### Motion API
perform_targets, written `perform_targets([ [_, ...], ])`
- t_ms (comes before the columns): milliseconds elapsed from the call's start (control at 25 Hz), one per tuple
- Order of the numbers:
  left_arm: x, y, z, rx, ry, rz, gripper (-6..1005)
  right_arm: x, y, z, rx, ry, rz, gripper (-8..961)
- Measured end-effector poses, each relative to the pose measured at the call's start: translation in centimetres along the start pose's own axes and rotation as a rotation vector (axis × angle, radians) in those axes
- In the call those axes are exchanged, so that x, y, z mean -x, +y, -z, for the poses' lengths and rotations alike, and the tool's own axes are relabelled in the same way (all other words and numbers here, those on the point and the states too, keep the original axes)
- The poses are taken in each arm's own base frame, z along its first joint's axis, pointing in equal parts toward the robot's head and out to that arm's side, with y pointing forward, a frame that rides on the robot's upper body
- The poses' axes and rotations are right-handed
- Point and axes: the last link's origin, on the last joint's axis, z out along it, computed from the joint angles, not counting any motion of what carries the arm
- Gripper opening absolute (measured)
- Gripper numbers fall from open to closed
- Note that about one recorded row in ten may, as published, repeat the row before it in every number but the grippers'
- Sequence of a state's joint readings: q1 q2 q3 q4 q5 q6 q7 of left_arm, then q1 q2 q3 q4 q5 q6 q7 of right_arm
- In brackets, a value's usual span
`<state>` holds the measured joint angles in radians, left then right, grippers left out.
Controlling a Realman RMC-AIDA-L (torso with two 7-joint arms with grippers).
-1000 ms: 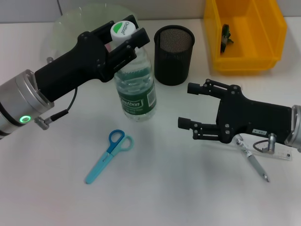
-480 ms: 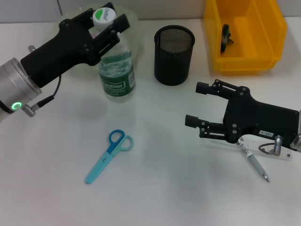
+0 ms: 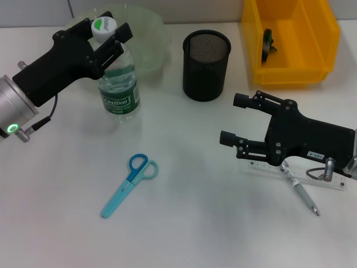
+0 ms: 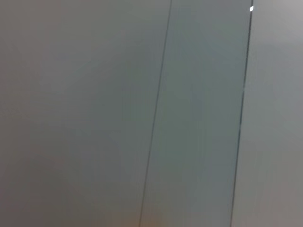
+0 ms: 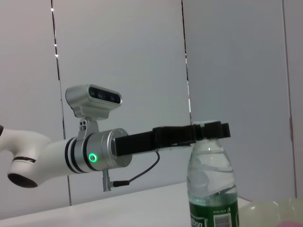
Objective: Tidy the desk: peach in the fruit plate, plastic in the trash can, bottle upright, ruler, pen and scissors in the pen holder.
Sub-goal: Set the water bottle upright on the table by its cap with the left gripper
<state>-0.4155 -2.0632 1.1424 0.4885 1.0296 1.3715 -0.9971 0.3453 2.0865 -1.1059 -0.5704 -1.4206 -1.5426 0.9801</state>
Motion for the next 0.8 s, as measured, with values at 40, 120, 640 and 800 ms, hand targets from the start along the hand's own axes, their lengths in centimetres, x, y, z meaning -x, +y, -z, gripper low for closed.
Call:
perform_targets([
  [40, 0.1, -0.1, 0.0, -0.007, -0.004, 0.000, 483, 0.0, 0.0, 0.0, 0.000, 0.000, 0.000, 819],
  [120, 0.3, -0.2, 0.1, -0.016, -0.011, -0.004, 486, 0.0, 0.0, -0.1, 0.000, 0.000, 0.000, 819],
  [640, 0.9, -0.6, 0.2, -0.069, -0.036, -0.031, 504, -0.2, 0.1, -0.2, 0.001, 0.001, -0.012, 819],
  [800, 1.3, -0.8, 0.2, -0.086, -0.051, -0.028, 510, -0.2, 0.0, -0.2, -0.005, -0.006, -0.020, 819],
])
